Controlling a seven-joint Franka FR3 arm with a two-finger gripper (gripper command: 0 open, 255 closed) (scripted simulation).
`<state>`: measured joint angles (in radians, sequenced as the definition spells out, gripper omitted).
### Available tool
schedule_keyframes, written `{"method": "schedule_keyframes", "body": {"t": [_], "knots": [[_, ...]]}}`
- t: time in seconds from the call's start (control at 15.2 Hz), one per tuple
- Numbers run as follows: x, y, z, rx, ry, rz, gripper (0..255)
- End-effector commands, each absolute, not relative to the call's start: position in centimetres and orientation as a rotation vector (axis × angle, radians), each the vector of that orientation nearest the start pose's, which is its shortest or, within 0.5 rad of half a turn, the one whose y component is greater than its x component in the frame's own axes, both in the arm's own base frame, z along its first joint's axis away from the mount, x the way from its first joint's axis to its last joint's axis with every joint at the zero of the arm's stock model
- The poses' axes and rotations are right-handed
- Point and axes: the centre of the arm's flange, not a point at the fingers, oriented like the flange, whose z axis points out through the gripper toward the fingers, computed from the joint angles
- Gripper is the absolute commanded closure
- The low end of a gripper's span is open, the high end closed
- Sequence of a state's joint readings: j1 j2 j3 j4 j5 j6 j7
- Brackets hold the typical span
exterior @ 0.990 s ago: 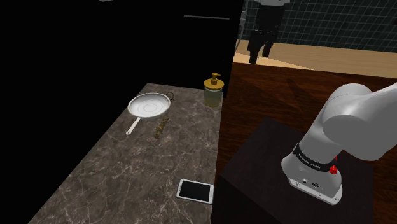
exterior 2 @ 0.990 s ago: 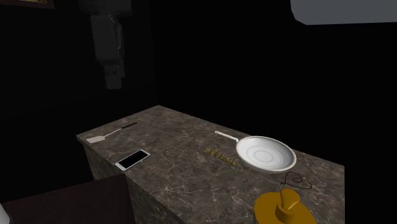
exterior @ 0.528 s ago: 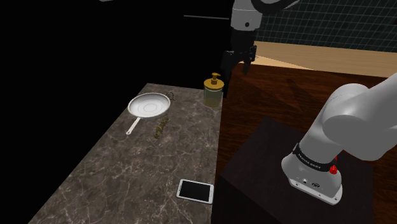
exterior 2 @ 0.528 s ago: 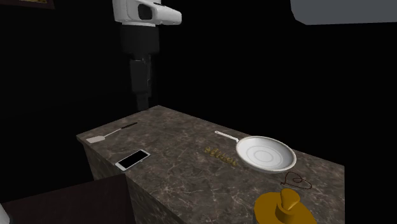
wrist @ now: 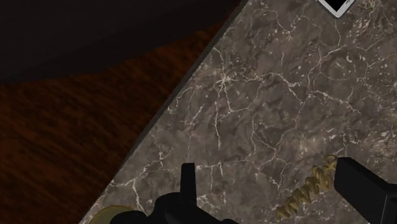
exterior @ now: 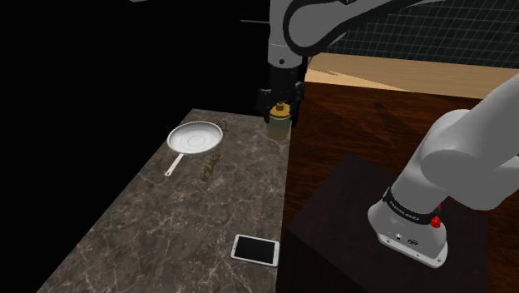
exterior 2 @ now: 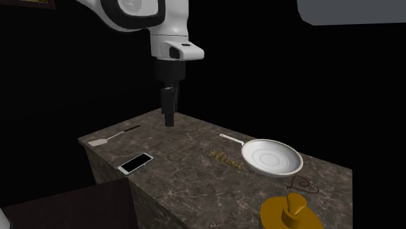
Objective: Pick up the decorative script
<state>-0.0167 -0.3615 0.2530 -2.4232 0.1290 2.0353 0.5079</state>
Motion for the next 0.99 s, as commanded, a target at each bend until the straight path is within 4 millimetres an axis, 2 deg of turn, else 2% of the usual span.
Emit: {"method": "schedule_keyframes", "body": {"t": [0.0, 0.46, 0.92], "knots": [[43.0, 12.1, 41.5, -3.067, 0.606, 0.062, 0], [48.9, 15.3, 35.3, -3.014, 0.809, 0.058, 0], [55.2, 17.8, 29.2, -2.948, 1.007, 0.054, 0]]}}
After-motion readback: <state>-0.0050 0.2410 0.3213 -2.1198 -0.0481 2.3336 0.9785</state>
